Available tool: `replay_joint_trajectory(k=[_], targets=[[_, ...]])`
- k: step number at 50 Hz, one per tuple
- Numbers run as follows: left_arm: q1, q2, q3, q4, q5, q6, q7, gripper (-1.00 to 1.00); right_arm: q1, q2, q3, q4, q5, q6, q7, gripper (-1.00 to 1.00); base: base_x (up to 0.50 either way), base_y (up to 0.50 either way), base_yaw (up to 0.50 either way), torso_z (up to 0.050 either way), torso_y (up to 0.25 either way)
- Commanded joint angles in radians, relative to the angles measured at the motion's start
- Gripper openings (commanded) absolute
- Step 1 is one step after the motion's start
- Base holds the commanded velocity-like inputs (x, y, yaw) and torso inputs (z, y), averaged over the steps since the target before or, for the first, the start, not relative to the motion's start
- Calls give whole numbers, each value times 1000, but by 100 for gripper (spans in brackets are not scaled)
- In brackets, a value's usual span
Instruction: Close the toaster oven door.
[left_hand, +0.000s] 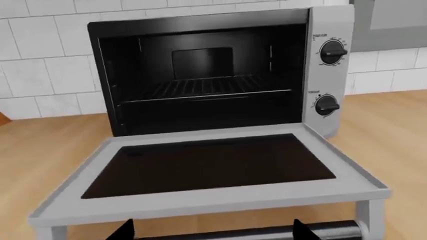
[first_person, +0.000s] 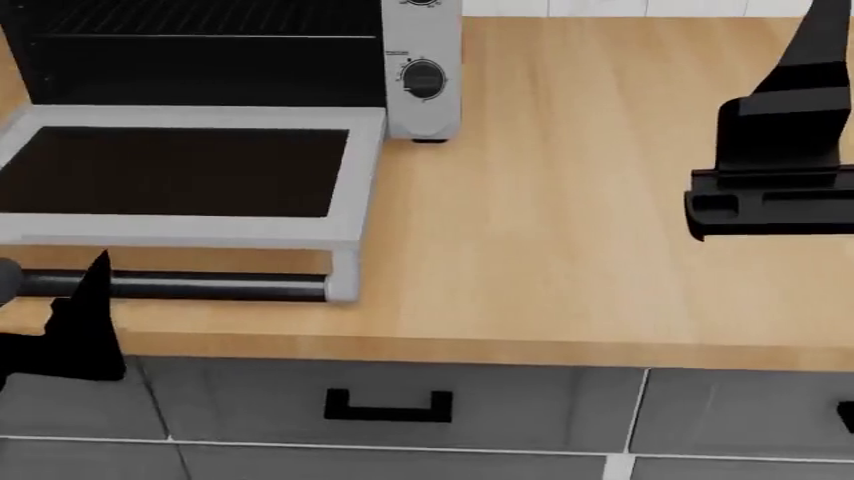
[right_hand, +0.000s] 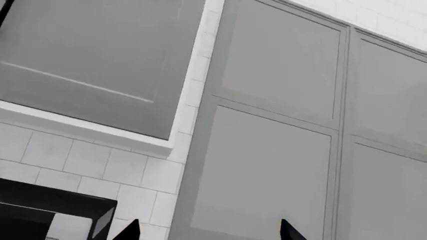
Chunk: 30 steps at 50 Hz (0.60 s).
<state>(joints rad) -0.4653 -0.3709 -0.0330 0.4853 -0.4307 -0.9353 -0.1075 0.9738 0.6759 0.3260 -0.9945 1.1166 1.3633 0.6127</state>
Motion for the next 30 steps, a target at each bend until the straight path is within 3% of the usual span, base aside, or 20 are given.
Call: replay_joint_trajectory(k=[1,13,24,30], targets=[[-25,-19,-8,11,-12,-33,-1,100,80,54,3,-19,139,48,88,100,0,500,0,0,0],[-35,-24,-22,10,-25,-29,3,100,105,64,-27,-7,181,44,134,100,0,500,0,0,0],[-39,-26,-7,-2,-19,-16,5,100,55,74,-58,-9,104,-12,94,100,0,500,0,0,0],[-34,-26,-3,-7,-19,-6,8,100,74,91,-37,-7,179,1,141,100,0,500,0,0,0]])
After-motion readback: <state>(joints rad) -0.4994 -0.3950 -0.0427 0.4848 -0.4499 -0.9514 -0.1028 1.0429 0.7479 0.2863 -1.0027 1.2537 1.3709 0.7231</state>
